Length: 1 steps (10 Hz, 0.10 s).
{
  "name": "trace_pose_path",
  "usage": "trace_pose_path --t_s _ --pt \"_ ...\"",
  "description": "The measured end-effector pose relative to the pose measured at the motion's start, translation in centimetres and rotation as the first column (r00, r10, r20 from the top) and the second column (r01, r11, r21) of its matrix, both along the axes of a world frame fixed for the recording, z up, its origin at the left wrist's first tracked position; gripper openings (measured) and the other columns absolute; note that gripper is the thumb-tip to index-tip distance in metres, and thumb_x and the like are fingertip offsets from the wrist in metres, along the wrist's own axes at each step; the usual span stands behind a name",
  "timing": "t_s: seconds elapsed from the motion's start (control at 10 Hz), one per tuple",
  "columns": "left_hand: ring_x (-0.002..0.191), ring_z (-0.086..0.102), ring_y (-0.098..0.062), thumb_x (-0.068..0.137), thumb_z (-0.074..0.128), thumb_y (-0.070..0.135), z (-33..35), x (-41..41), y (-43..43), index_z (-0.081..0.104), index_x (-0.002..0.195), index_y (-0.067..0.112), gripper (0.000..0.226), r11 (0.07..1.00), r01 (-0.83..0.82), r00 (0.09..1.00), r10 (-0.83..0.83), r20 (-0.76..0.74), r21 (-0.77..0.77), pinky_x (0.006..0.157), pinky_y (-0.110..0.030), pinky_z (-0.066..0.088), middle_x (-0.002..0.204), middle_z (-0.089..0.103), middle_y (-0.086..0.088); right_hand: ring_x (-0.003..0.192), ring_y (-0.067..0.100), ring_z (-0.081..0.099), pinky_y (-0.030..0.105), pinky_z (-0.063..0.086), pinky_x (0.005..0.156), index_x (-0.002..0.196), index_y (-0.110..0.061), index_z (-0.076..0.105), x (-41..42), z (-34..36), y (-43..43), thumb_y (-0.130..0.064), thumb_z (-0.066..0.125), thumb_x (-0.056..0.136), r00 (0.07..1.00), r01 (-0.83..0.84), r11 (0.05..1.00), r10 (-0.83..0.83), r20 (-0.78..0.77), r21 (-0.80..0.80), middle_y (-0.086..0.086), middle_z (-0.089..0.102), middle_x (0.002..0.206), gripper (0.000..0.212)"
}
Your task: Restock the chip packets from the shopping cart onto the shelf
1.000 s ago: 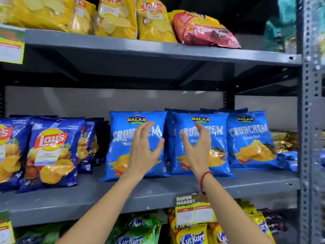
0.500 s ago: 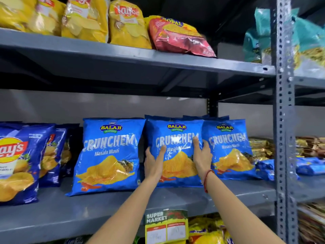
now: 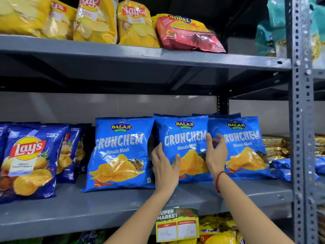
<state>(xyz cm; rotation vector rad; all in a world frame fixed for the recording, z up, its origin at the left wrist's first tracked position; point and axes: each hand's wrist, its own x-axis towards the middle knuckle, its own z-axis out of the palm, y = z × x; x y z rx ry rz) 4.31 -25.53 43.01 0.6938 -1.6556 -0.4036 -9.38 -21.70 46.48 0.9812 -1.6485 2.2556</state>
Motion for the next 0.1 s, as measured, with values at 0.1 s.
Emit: trace_pose_path --t_s 0.1 --pt "0.137 0.029 -0.022 0.089 0.041 0.044 0.42 1.42 0.41 0.022 0.143 0.012 0.066 0.982 0.001 0.997 0.014 0.074 -0.189 0.11 -0.04 0.031 0.15 0.028 -0.007 0.108 0.019 0.057 0.023 0.047 0.087 0.123 -0.011 0.053 0.86 2.02 3.25 -0.038 0.056 0.092 0.999 0.017 0.987 -0.024 -0.045 -0.157 0.009 0.06 0.119 0.041"
